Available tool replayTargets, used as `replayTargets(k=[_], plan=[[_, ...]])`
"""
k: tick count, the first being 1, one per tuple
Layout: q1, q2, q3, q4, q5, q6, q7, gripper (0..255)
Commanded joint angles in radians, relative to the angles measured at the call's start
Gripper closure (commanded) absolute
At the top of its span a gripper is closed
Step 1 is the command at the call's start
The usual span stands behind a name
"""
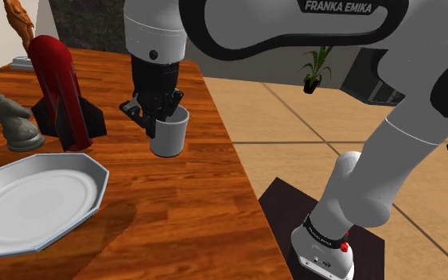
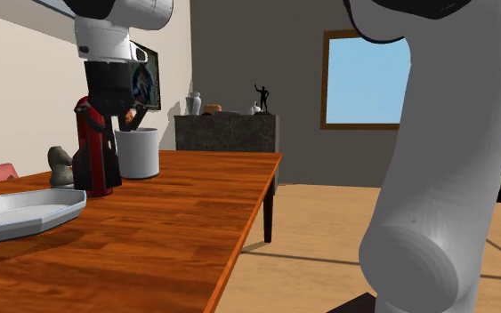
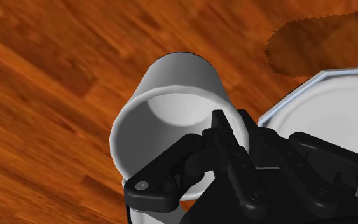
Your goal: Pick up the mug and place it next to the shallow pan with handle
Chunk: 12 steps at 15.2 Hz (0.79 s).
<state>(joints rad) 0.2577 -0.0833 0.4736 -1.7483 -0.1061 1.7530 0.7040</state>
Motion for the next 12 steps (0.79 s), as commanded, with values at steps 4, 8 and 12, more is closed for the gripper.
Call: replayTargets(k=[4,8,12], plan=[[-0.001,-0.011,-0.002,-0.079,0.003,0.070,0.004,255],[0.000,-0.012,-0.002,-0.134,0.002,0.124,0.010,255],[0.000,-0.009,-0.001,-0.184,-0.001,0.176,0.018,255]])
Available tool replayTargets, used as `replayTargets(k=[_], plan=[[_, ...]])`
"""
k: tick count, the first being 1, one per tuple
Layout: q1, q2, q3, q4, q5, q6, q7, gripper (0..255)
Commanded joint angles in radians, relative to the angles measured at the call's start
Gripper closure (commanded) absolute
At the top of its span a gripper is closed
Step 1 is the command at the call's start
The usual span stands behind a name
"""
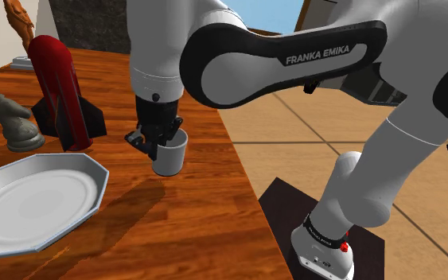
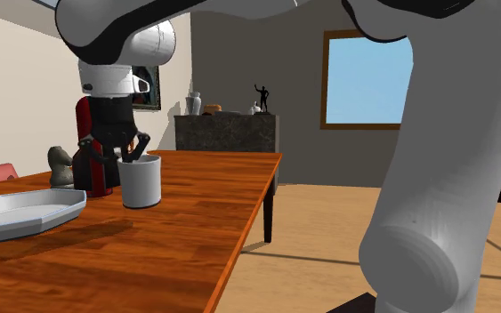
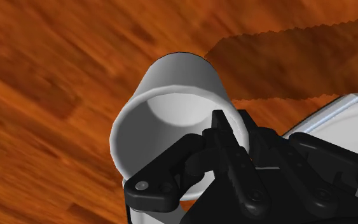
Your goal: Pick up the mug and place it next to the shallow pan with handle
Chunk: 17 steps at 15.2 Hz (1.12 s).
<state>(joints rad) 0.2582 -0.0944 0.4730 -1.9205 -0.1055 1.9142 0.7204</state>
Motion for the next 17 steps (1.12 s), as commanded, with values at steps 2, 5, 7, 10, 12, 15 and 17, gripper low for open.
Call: replayTargets(k=[2,5,7,10,12,15,17], plan=[[0.000,0.005,0.000,-0.036,-0.004,0.041,0.006,255],[0.000,0.011,0.002,-0.069,-0.009,0.078,0.013,255],[0.000,0.011,0.002,-0.068,-0.009,0.078,0.013,255],[0.000,0.011,0.002,-0.068,-0.009,0.078,0.013,255],[0.000,0.011,0.002,-0.068,-0.009,0.078,0.013,255],[0.000,0.011,0.002,-0.068,-0.009,0.078,0.013,0],[0.000,0.011,0.002,-0.068,-0.009,0.078,0.013,0]])
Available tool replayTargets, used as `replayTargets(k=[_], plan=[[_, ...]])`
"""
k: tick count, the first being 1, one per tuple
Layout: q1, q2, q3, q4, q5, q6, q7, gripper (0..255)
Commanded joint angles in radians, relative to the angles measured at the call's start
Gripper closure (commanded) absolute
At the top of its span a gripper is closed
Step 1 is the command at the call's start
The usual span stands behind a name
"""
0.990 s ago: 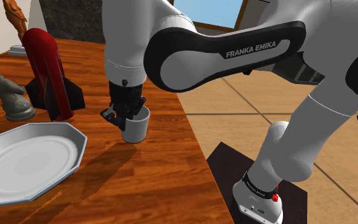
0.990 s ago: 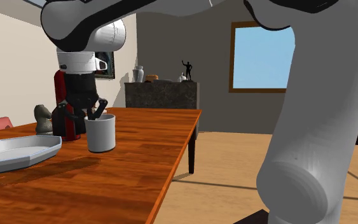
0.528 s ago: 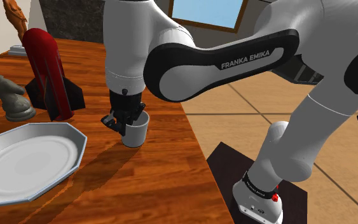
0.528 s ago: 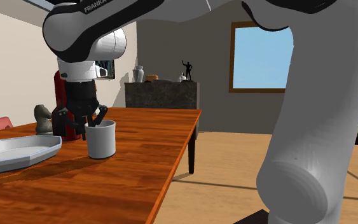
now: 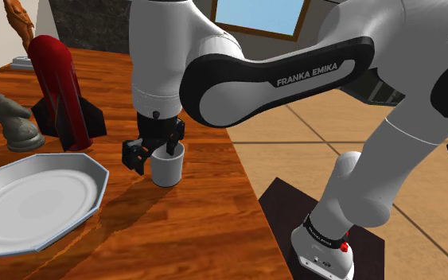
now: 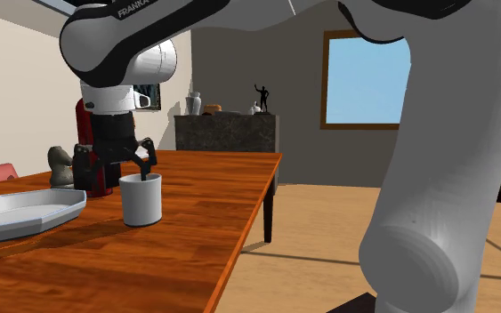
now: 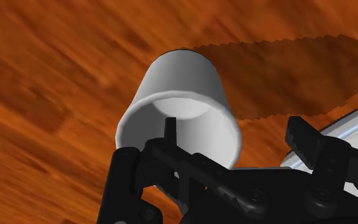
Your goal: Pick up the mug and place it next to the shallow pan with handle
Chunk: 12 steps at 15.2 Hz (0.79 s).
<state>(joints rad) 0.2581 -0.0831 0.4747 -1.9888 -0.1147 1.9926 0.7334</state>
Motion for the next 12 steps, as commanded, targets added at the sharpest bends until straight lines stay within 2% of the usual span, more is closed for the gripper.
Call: replayTargets(k=[1,5,12], plan=[[0.000,0.000,0.000,0.000,0.000,0.000,0.000,0],[0.005,-0.026,0.002,0.100,0.017,-0.123,-0.012,0],[0.004,-0.026,0.002,0.100,0.017,-0.123,-0.012,0]])
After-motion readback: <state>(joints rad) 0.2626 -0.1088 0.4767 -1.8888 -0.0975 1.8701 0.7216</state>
